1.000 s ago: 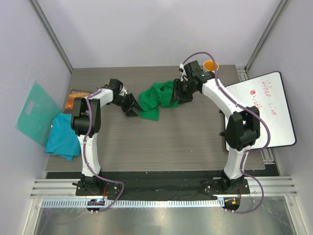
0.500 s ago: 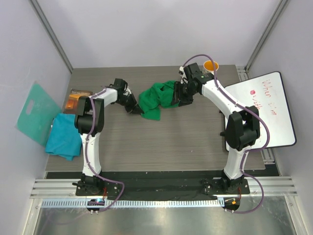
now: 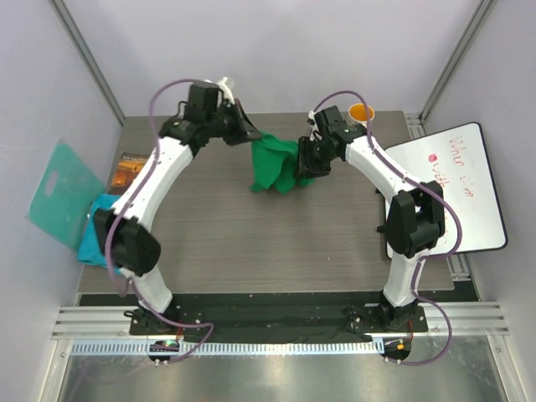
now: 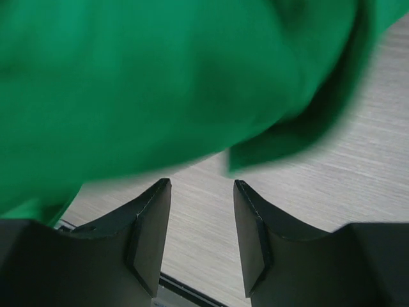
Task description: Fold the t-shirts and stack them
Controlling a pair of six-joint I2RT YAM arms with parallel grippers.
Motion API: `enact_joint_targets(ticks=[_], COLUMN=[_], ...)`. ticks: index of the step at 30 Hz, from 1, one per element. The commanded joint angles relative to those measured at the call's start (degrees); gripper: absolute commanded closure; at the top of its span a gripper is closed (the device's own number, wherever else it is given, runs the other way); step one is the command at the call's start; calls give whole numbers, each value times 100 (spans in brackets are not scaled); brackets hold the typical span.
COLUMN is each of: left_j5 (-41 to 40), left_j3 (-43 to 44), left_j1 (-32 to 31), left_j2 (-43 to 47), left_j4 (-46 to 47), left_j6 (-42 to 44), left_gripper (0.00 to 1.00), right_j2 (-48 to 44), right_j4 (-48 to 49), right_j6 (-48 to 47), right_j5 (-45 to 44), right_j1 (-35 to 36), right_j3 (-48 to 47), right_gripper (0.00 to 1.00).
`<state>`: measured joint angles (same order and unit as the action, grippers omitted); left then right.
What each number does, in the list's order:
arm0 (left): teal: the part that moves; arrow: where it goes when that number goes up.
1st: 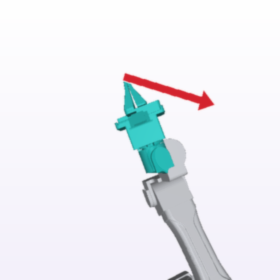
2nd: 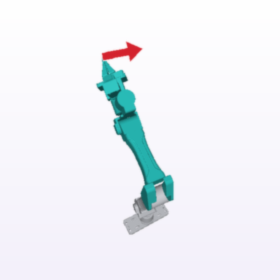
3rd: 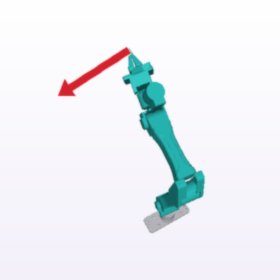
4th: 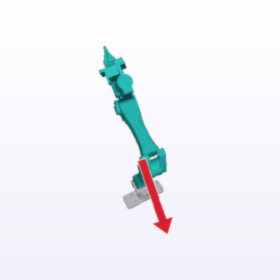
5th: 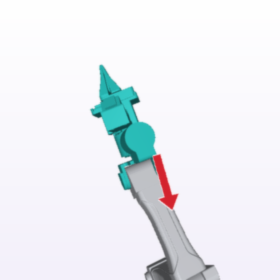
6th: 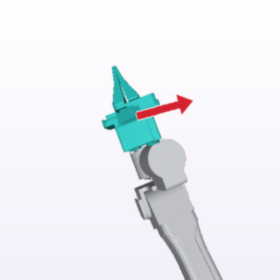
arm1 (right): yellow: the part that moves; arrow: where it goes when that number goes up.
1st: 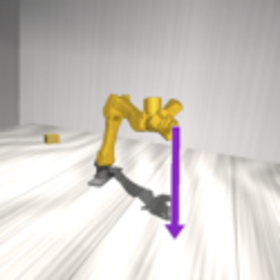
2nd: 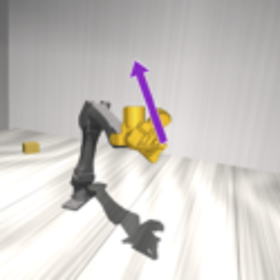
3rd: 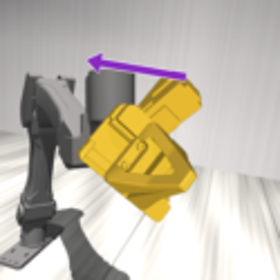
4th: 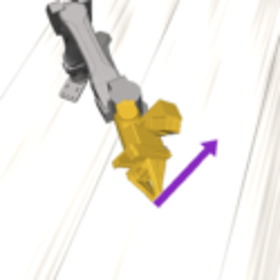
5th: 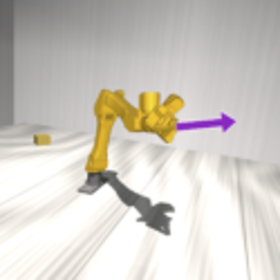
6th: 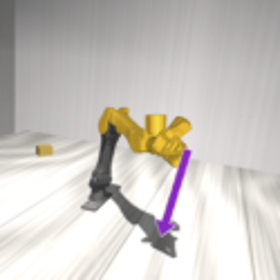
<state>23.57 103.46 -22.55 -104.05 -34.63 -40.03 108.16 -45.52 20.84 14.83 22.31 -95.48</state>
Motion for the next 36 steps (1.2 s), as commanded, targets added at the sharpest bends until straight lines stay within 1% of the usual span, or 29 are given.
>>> enact_joint_targets(ticks=[1, 5, 9, 15, 19, 23, 25, 28, 31, 32, 33, 36], left_j5=[-748, -644, -433, -810, -1074, -1380, -1557, -1417, -1311, -1424, -1826, -2557], left_j3=[-1, 235, 175, 113, 446, 938, 765, 378, 385, 420, 508, 851], left_j1=[154, 154, 163, 189, 242, 242, 251, 277, 277, 277, 277, 286], left_j2=[990, 1588, 2071, 2713, 2951, 2847, 2654, 2504, 2547, 2591, 2548, 2181], left_j4=[9, -237, -263, -597, -729, -816, -887, -923, -818, -756, -808, -1317], left_j6=[197, 557, 645, 1066, 1330, 1445, 1358, 1200, 1033, 1085, 1137, 1217], left_gripper=[100, 100, 100, 100, 100, 100, 100, 100, 100, 100, 100, 100], right_j2=[-67, -155, -400, -664, -752, -857, -884, -911, -981, -990, -981, -885], right_j4=[104, 122, 253, 692, 799, 834, 904, 948, 957, 940, 948, 931], right_j6=[-54, -54, -98, 16, 174, 280, 385, 473, 570, 579, 579, 614], right_j5=[-331, -507, -727, -710, -543, -157, 89, 161, 309, 362, 415, 634], right_j1=[-16, -16, -16, -7, -16, -7, 11, 116, 151, 143, 169, 213], right_j3=[-436, -611, -691, -463, -331, -173, 115, 406, 565, 566, 574, 513], right_gripper=[50, 50, 49, 48, 48, 47, 46, 45, 44, 44, 43, 42])
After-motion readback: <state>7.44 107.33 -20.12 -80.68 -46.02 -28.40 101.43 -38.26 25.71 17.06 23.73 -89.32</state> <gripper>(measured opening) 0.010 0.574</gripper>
